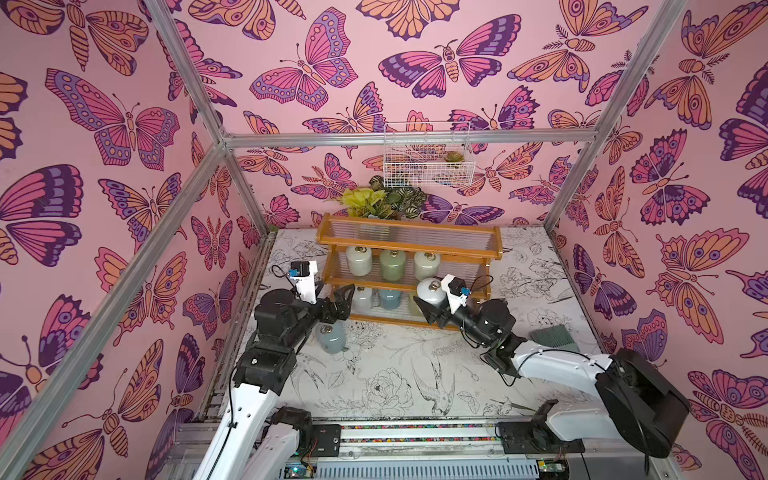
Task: Remove the tea canisters from the shelf
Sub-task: Pick up the tea canister from the shelf, then place the tea canister at the center of the board.
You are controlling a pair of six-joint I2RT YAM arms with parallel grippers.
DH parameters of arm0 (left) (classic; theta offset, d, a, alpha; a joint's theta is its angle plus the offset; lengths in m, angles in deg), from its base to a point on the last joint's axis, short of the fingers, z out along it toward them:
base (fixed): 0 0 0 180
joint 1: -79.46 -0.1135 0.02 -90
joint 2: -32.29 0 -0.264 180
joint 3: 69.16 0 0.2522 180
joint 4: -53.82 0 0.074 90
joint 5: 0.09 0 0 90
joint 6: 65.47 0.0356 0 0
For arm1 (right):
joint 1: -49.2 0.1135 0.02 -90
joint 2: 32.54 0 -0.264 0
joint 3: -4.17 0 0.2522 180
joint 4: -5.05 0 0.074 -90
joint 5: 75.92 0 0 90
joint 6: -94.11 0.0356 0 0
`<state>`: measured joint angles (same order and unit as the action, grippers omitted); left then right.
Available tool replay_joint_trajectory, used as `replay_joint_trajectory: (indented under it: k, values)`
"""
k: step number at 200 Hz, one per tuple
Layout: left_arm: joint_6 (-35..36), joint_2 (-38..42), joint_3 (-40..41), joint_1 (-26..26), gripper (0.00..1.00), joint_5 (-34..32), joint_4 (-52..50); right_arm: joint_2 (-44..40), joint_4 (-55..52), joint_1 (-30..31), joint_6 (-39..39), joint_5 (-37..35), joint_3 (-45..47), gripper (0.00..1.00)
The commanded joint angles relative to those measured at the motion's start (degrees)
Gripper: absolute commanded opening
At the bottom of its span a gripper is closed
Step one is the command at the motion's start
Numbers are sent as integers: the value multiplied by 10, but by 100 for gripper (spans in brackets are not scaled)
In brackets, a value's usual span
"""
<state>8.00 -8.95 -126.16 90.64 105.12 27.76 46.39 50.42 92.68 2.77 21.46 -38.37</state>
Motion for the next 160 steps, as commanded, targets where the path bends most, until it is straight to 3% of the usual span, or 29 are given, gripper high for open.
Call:
replay_joint_trajectory:
  k: [1,67,160]
  values:
    - [12,-5,-5,2,100,-14,-12,31,116,37,3,8,-28,66]
    - [17,-28,-22,2,100,-23,-24,198,227,124,7,6,-83,67]
    - [22,-27,-22,2,100,-25,-31,380,227,186,12,0,-197,67]
